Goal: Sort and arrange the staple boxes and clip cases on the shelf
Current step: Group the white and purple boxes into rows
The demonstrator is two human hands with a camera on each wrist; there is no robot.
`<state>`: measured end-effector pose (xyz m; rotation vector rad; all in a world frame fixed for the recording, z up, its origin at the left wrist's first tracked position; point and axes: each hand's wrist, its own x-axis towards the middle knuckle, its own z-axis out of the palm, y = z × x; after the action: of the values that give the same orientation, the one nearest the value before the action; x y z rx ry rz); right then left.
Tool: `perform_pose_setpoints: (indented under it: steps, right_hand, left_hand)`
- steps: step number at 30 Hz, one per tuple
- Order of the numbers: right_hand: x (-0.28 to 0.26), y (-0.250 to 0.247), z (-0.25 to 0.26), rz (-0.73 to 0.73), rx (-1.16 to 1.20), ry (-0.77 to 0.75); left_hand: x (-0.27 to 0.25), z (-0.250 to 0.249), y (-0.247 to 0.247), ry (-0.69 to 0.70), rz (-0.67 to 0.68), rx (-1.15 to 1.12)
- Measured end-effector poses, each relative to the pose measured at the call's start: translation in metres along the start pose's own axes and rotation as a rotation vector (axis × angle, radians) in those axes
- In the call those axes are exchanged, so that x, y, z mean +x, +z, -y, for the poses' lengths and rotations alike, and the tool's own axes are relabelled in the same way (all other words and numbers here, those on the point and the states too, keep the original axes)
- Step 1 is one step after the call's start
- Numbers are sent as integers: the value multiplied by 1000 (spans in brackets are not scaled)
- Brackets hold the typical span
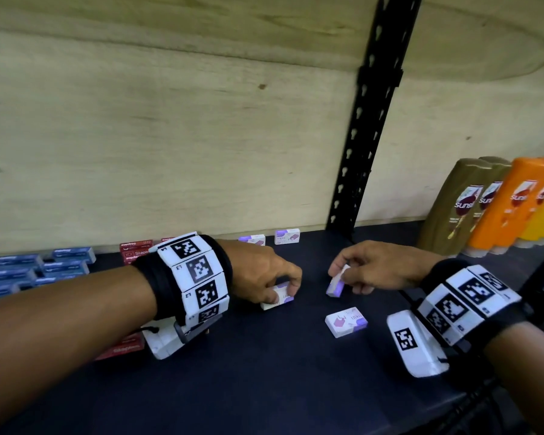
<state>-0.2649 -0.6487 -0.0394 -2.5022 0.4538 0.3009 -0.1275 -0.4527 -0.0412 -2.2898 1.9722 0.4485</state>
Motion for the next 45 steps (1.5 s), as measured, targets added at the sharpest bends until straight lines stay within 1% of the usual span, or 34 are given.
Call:
perform_pose_setpoints:
  steps: [2,8,15,20,23,25,27,30,32,35,38,45]
  right_hand:
    - [1,0,0,23,-21,-6]
    - [3,0,-4,-32,-170,-22]
    - [3,1,-4,-24,-238,-38]
    - [4,2,-6,-44,-260,-48]
    - [7,2,1,-46,-254,-28]
    - [13,2,8,-54,-294,-23]
    - [22,1,15,-72,-350,-31]
    - [39,-1,23,-77,-401,-42]
    - [51,-4,28,-85,-446,-52]
    - [67,-7,33,-113,-531,-79]
    - [83,-8,34,-128,-554,-89]
    - [101,-11,34,-120,-548,-55]
  left_hand:
    - [-2,-1,-1,-16,1,-20]
    - [-5,-4,-3,-47,20,-21]
    - [-6,-3,-8,-41,113,6]
    - [-5,-1,-6,-83,9,130]
    - [-2,2,-6,-142,-19,267]
    - [1,6,-6,-188,-41,322]
    - [3,10,-7,-233,-30,322]
    - [6,16,-9,-348,37,276]
    - [9,20,-10,-411,41,266]
    - [11,25,-13,-467,34,296]
    - [14,31,-15,-505,17,294]
    - [19,37,-17,-503,8,298]
